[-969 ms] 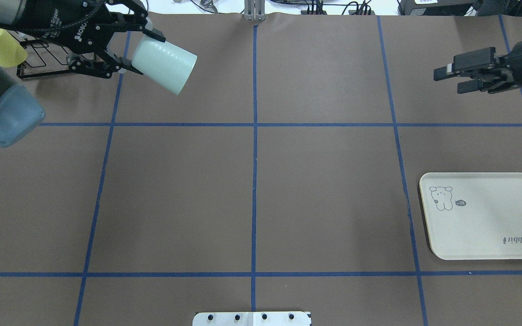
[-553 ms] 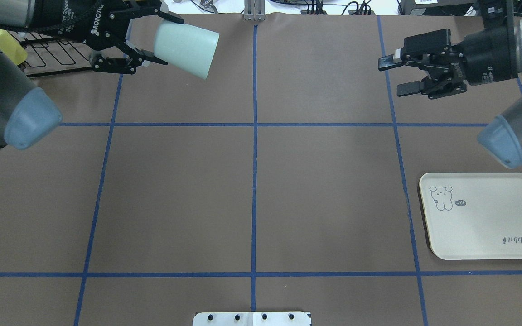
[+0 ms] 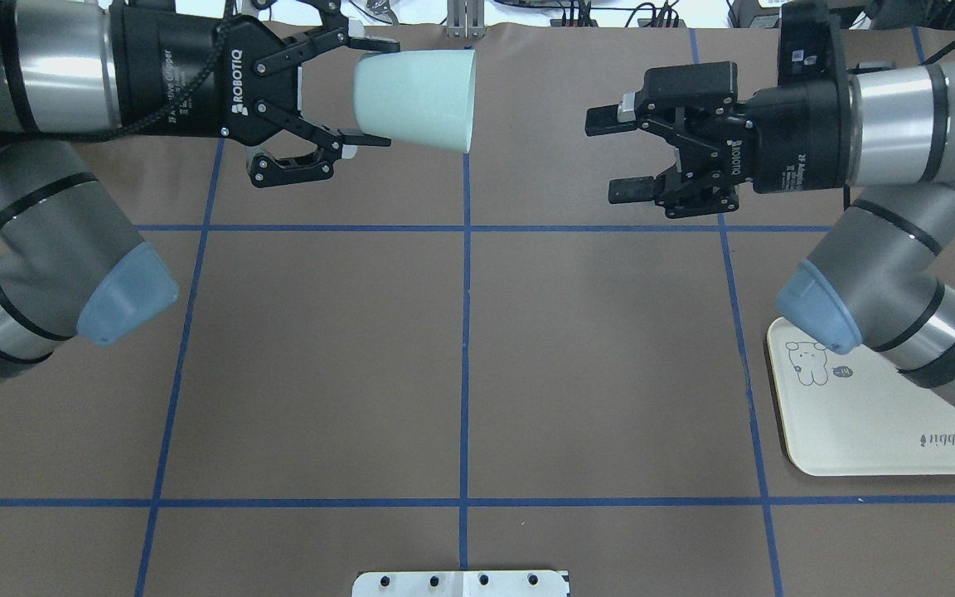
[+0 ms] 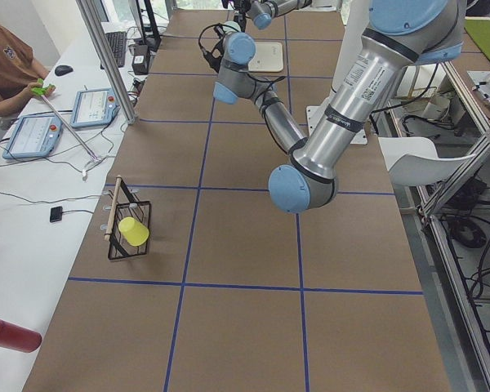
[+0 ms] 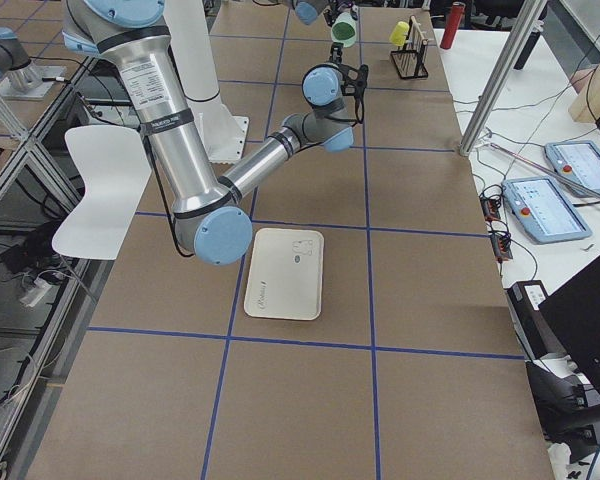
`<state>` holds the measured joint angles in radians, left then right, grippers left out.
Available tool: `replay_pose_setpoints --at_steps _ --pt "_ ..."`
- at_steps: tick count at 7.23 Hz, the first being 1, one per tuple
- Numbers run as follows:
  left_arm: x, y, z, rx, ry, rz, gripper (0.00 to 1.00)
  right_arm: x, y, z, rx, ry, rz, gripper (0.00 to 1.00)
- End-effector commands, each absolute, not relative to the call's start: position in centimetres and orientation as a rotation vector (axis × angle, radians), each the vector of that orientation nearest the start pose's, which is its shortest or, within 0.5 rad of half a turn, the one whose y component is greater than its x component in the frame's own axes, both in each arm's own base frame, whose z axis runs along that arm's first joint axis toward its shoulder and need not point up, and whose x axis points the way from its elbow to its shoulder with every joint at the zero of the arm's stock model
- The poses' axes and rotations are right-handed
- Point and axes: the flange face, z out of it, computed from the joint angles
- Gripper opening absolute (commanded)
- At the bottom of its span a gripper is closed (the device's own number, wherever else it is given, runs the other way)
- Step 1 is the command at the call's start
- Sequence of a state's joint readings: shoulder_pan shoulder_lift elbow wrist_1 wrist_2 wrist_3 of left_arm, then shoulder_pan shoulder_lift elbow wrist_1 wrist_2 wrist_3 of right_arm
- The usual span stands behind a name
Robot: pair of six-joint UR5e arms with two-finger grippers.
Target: Left arm grabs green cup and hands to right arm on tray
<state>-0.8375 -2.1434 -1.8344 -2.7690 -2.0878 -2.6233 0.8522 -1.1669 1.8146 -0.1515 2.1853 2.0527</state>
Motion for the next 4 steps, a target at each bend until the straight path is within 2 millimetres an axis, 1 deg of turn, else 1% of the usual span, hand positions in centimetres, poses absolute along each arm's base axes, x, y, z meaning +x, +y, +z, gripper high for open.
replay_pose_setpoints --at_steps 1,4 --pt "30.23 -42.67 9.42 -0.648 1.998 -0.678 0.00 -29.21 -41.09 17.90 -0.017 -2.106 0.244 0.94" --pt "30.20 -41.92 8.64 -0.680 2.015 -0.679 0.00 -29.28 -40.95 17.39 -0.006 -2.139 0.246 0.92"
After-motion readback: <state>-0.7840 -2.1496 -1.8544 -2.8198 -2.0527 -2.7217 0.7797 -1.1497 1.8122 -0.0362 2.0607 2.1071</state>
